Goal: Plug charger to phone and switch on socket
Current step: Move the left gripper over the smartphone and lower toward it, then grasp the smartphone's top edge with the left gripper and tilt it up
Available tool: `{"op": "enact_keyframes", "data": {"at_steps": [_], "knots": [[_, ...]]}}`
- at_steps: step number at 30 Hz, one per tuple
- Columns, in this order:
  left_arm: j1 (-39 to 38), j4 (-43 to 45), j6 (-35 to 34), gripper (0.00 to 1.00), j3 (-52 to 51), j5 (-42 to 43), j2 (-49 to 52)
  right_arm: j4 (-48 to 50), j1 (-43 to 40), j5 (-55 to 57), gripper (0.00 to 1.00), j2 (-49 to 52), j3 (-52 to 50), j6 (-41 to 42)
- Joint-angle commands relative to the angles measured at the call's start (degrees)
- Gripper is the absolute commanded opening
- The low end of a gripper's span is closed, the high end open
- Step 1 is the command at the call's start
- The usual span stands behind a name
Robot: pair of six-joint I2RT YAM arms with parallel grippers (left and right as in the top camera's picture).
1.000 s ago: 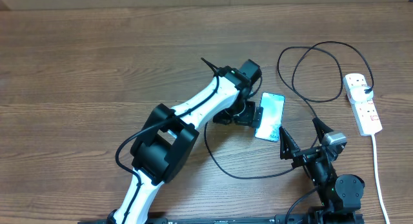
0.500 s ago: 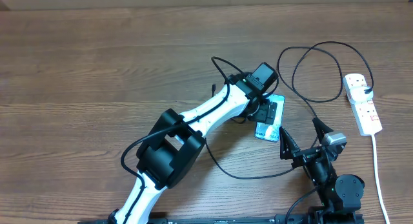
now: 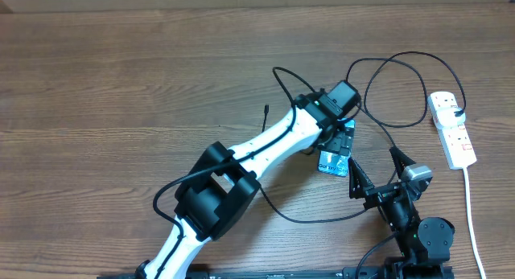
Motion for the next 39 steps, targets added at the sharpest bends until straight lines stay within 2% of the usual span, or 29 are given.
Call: {"op": "enact_keyframes", "data": {"at_steps": [1, 8, 16, 31, 39], "knots": [[-2.45, 0.59, -1.36, 1.00, 1.31, -2.40, 0.33, 0.31, 0.35, 0.44, 1.00, -0.57, -0.59, -0.24], [-6.14, 2.73, -3.19, 1.00, 1.31, -9.05, 1.20, 0.31, 0.35, 0.44, 1.00, -0.57, -0.59, -0.24], [-7.15, 6.56, -3.37, 1.00, 1.29, -9.18, 1.20, 0.31, 0.35, 0.44, 1.00, -0.57, -0.59, -0.24], [-7.19, 7.17, -5.90, 1.00, -0.46, -13.07, 1.40, 0.31, 0.35, 0.44, 1.00, -0.57, -0.59, -0.24], [-6.91, 7.82, -6.05, 1.00, -0.46, -11.82, 6.82, 0.33, 0.35, 0.44, 1.00, -0.57, -0.59, -0.24]]}}
